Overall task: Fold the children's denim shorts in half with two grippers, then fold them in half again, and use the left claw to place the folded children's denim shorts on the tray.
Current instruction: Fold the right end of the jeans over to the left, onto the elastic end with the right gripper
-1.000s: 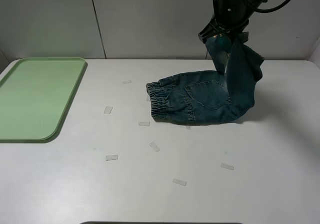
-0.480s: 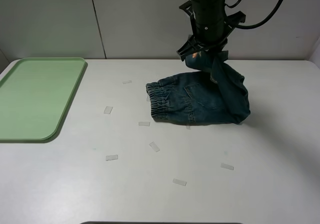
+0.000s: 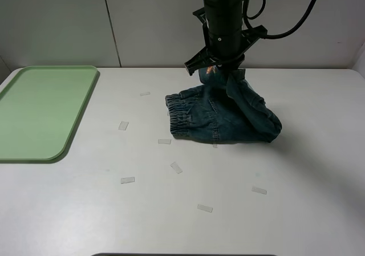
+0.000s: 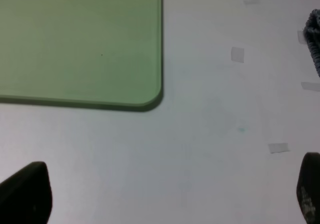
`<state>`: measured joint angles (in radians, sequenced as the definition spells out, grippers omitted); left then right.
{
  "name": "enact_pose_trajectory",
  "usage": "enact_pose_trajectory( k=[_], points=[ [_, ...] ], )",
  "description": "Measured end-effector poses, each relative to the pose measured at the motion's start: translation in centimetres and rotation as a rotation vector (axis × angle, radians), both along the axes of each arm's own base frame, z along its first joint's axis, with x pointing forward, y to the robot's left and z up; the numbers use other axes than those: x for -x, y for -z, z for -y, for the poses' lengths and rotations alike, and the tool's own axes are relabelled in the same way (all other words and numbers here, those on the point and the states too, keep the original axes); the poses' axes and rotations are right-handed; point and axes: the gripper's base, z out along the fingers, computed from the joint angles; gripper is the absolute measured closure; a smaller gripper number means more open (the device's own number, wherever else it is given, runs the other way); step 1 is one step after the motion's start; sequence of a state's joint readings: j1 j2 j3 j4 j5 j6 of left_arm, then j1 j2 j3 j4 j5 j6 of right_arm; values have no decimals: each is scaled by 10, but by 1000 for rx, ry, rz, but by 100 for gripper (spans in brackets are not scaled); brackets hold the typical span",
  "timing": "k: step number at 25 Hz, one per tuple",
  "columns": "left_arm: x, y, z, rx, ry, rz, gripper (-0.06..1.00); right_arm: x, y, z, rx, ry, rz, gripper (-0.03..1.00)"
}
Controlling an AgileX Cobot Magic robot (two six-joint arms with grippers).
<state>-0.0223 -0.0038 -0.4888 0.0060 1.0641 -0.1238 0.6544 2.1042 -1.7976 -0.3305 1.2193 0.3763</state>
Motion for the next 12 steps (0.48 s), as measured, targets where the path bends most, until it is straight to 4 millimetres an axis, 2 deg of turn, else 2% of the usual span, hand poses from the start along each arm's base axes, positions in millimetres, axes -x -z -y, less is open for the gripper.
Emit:
enact_pose_trajectory(
  k=[4, 6, 7, 9, 11, 12],
  points=[
    [0, 0, 0, -1, -1, 0, -3, 0, 0, 0, -12, 39, 6, 97],
    [0, 0, 0, -1, -1, 0, -3, 0, 0, 0, -28, 74, 8, 92],
    [0, 0, 0, -1, -1, 0, -3, 1, 0, -2, -47, 92, 2, 83],
    [0, 0, 0, -1, -1, 0, -3, 2, -2, -5, -89, 110, -14, 51],
    [0, 0, 0, -1, -1, 0, -3, 3, -7, -10, -136, 117, -26, 37],
    [0, 0, 0, -1, -1, 0, -3, 2, -10, -11, -155, 120, -25, 33]
  ],
)
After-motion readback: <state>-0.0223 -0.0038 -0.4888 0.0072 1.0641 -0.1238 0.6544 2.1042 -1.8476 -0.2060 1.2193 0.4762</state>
